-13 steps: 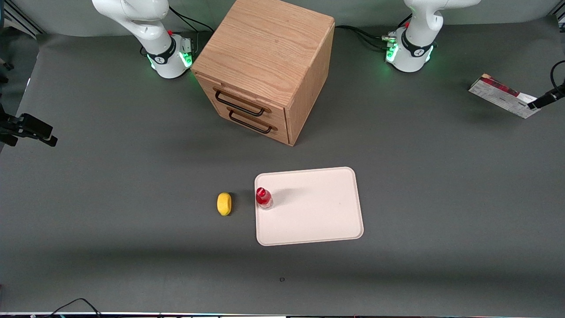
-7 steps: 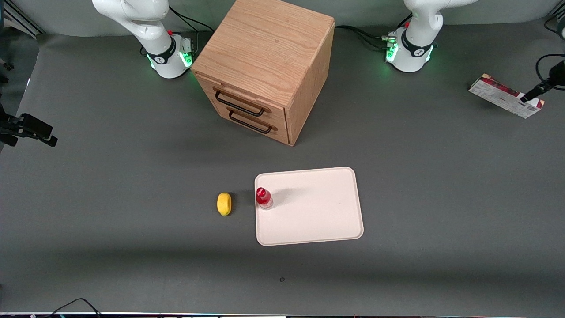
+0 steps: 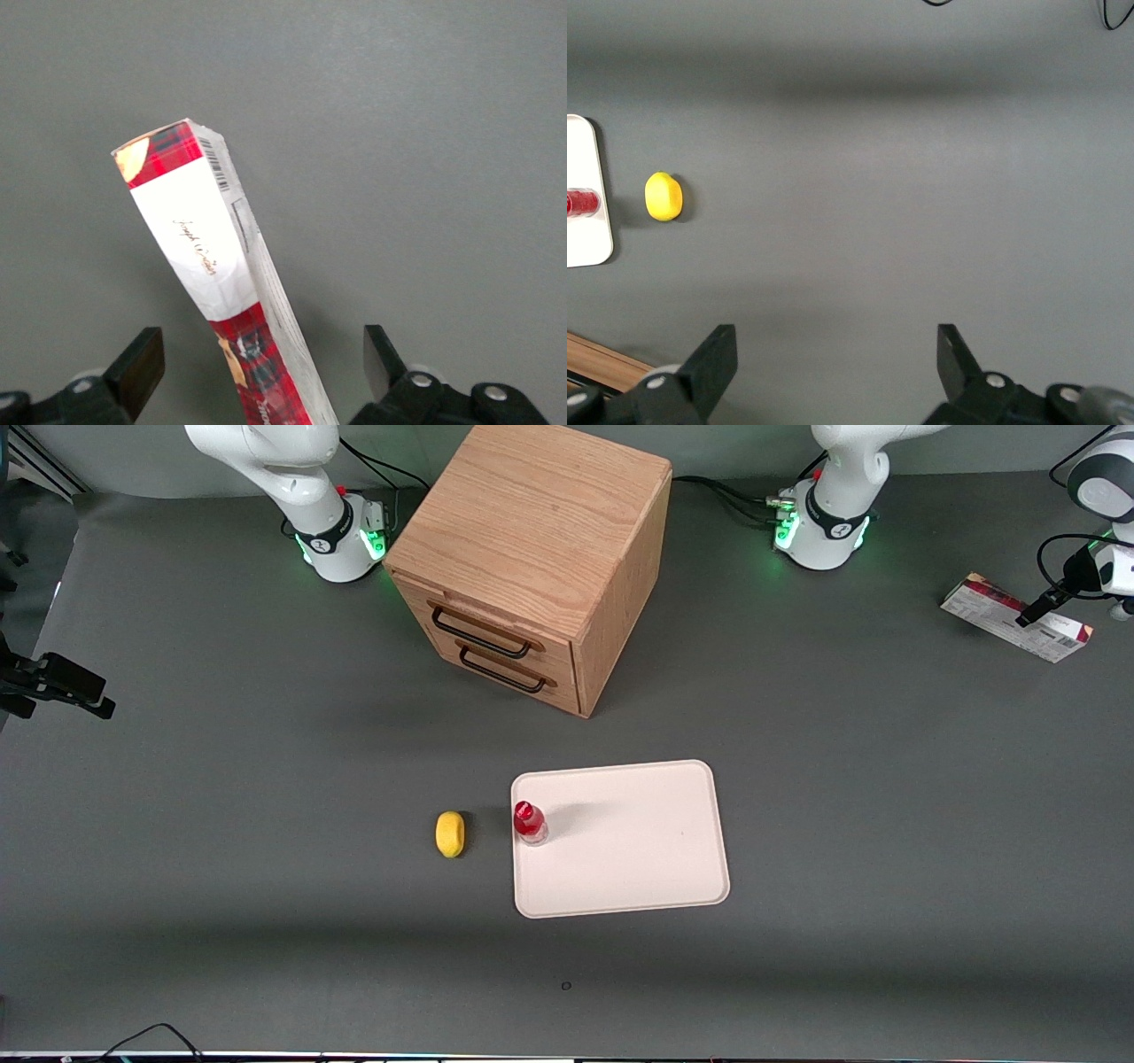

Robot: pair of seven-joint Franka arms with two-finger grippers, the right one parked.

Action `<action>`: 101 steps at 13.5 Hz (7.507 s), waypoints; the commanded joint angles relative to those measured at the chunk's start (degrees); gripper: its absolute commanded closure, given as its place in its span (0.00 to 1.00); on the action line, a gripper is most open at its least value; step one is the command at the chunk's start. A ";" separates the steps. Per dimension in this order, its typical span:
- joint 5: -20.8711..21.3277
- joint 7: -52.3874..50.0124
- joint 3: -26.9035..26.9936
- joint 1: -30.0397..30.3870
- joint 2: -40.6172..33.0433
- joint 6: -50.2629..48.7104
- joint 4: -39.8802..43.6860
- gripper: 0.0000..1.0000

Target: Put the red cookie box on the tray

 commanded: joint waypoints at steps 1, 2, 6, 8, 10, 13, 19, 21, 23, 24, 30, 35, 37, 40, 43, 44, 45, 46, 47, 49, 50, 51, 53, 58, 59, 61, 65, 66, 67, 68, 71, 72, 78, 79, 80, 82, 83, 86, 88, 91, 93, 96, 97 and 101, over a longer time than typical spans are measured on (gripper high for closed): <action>0.95 0.28 -0.25 1.44 2.30 2.82 -0.30 0.00; 0.95 0.37 -0.25 1.53 3.00 3.26 -0.30 0.00; -0.27 0.28 -0.25 1.62 5.20 3.36 -0.30 0.00; -0.45 0.37 -0.25 1.62 5.38 3.36 -0.30 0.00; -0.45 0.37 -0.25 1.62 5.38 3.36 -0.30 0.21; -0.37 0.55 -0.34 1.44 6.78 3.36 -0.30 0.84; -0.37 0.63 -0.42 0.57 7.05 3.18 -0.30 1.00; -0.37 1.42 -0.69 -0.31 6.96 2.57 0.75 1.00; -0.37 3.87 -0.86 -2.24 6.26 0.47 3.81 1.00; -0.37 4.67 -1.21 -3.29 5.82 -3.98 6.96 1.00; -0.19 11.52 -7.36 -5.59 1.87 -36.85 32.27 1.00; -0.45 12.59 -13.51 -5.68 1.69 -52.37 46.02 1.00; -0.72 12.41 -14.74 -7.34 1.77 -52.45 46.54 1.00; -5.88 11.27 -21.32 -8.31 4.40 -54.20 51.01 1.00; -6.17 -1.95 -34.13 -8.23 7.57 -56.32 55.94 1.00; -6.17 -5.22 -38.35 -8.23 8.36 -56.32 56.99 1.00; -6.17 -7.43 -41.00 -8.40 9.76 -56.32 58.40 1.00; -6.25 -10.06 -43.99 -8.58 11.34 -56.23 59.71 1.00; -6.17 -12.79 -46.63 -9.10 12.83 -56.32 60.86 1.00; -6.25 -19.98 -52.51 -10.24 15.56 -56.15 62.27 1.00; -6.25 -23.94 -54.11 -12.60 16.79 -55.97 62.80 1.00; -6.25 -26.85 -54.47 -15.75 18.54 -55.71 63.76 1.00; -7.04 -33.70 -56.83 -19.21 22.93 -55.36 67.09 1.00; -7.67 -38.46 -64.23 -19.56 34.98 -48.88 72.82 1.00; -7.23 -39.96 -64.49 -20.09 36.56 -45.89 72.82 1.00; -7.13 -41.89 -64.50 -20.27 40.34 -40.70 72.91 1.00; -1.52 -51.12 -64.76 -22.73 45.27 -34.01 72.65 1.00; -0.99 -51.05 -64.76 -22.99 45.89 -32.34 72.39 1.00; 0.85 -51.05 -64.76 -23.25 46.59 -30.76 71.78 1.00; 2.87 -51.48 -64.76 -23.60 47.47 -29.27 71.51 1.00; 4.72 -52.19 -64.67 -23.78 49.41 -26.36 71.24 1.00; 6.30 -52.28 -64.67 -23.70 50.11 -25.57 71.24 1.00; 6.58 -51.75 -64.50 -23.35 50.99 -24.24 71.15 0.02; 6.58 -51.23 -64.50 -23.26 50.99 -24.33 71.15 0.00; 6.58 -51.22 -64.50 -23.17 50.91 -24.42 71.15 0.00; 6.49 -51.14 -64.50 -23.08 50.47 -25.11 71.24 0.00; 6.58 -51.05 -64.50 -22.82 49.86 -25.64 71.24 0.00; 5.70 -43.36 -64.67 -21.77 44.25 -34.23 71.68 0.00; 1.34 -36.40 -65.02 -19.05 39.42 -39.68 71.59 0.00; -5.20 -32.78 -64.58 -15.80 31.33 -49.61 71.68 0.00; -5.46 -28.83 -62.93 -14.48 25.36 -56.38 71.59 0.00; -7.99 -16.29 -55.13 -13.85 17.36 -63.51 70.72 0.00; -11.49 -13.28 -50.48 -13.94 14.81 -64.49 69.58 0.00; -12.85 -6.57 -41.21 -14.03 5.40 -63.88 61.15 0.00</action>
